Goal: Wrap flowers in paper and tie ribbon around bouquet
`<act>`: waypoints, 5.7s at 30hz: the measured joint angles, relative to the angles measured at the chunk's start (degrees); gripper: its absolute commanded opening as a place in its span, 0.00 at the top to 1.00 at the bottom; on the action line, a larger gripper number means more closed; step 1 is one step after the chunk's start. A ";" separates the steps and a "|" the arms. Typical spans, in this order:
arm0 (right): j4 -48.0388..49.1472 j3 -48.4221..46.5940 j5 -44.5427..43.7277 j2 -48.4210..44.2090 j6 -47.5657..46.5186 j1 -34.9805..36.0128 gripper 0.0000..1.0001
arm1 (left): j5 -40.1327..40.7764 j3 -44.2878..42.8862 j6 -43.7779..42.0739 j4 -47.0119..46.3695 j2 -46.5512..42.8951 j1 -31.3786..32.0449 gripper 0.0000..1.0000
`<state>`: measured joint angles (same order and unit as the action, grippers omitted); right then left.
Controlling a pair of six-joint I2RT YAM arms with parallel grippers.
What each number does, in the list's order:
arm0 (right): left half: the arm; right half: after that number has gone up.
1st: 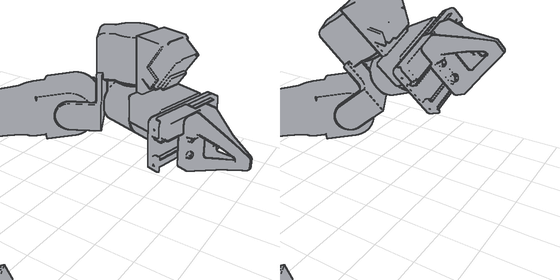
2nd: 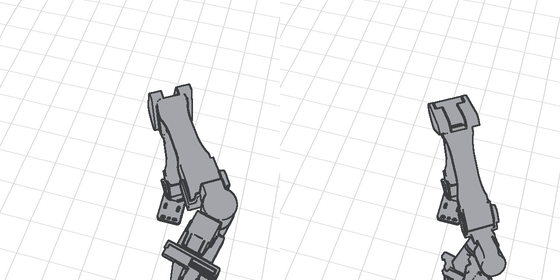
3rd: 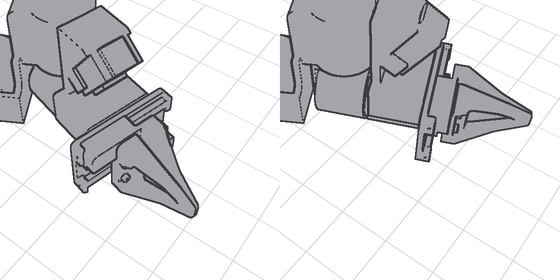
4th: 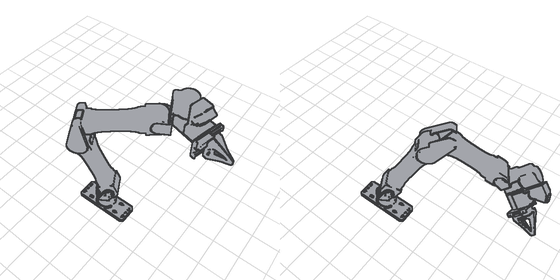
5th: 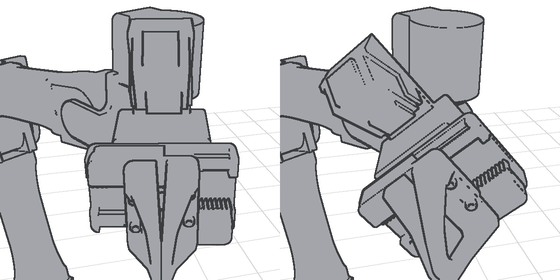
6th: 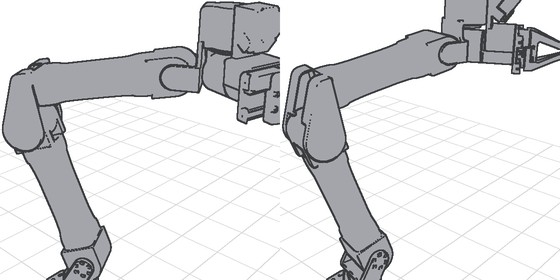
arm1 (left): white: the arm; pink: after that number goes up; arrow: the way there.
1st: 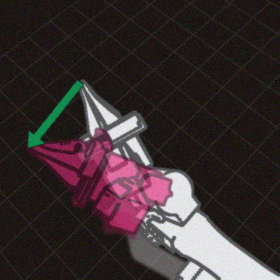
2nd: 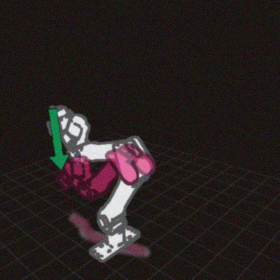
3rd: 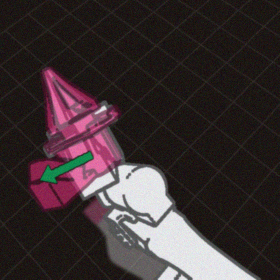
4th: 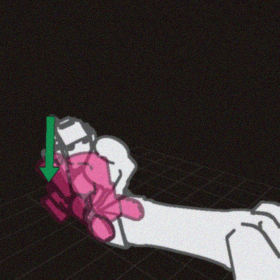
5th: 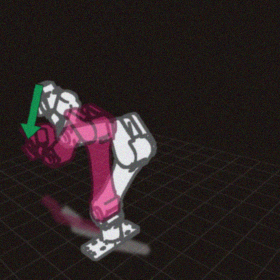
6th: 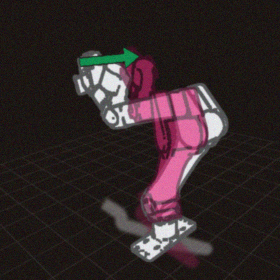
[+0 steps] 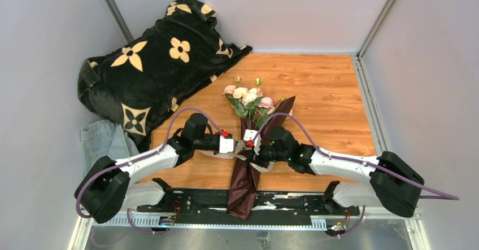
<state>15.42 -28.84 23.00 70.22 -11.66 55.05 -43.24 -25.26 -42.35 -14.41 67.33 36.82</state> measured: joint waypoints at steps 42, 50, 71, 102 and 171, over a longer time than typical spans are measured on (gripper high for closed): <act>-16.94 0.48 3.72 -11.76 12.92 -15.08 1.00 | -0.63 4.20 -56.85 33.75 -4.94 -0.07 0.32; -16.50 0.48 5.51 -11.15 12.70 -14.69 1.00 | 8.09 2.84 -61.86 43.39 -11.69 -0.07 0.33; -7.96 1.81 5.97 -11.02 13.68 -13.20 1.00 | 13.88 -8.33 14.84 -0.02 8.33 5.70 0.54; -7.34 4.33 6.58 -11.19 14.99 -13.18 1.00 | 12.74 -8.31 11.15 3.45 10.84 6.54 0.97; -17.92 -20.61 7.93 13.88 19.71 -14.82 0.90 | 14.27 -3.26 7.04 -0.83 10.14 10.91 0.85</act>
<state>-2.50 -49.45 30.94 84.09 8.05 40.23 -28.97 -28.51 -35.31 -15.25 77.47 47.72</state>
